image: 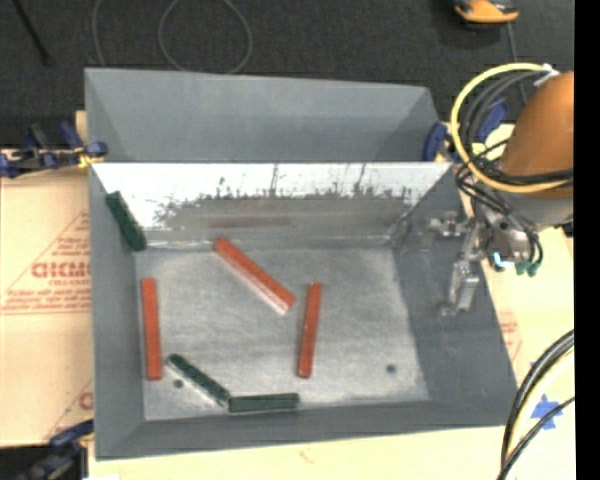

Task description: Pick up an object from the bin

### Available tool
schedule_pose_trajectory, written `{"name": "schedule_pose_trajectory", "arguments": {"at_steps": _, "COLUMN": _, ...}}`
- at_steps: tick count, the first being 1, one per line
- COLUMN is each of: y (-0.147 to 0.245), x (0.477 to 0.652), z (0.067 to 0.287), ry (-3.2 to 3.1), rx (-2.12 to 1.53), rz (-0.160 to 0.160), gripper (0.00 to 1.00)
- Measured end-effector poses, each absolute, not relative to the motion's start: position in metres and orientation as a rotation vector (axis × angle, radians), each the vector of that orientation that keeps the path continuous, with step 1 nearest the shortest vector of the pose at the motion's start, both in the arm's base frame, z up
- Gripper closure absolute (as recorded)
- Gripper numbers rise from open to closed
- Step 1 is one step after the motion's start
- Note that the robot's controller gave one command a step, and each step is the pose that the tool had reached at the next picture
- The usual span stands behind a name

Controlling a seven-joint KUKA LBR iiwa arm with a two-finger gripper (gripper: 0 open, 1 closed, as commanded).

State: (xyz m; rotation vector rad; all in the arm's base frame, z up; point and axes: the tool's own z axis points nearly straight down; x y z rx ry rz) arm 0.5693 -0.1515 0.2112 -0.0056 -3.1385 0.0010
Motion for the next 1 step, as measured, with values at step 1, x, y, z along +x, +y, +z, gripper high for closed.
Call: {"name": "schedule_pose_trajectory", "arguments": {"at_steps": 1, "y": -0.1303, "x": 0.5813, "z": 0.0686, "ry": -3.117, "rx": 0.416, "rz": 0.001, "gripper": 0.0}}
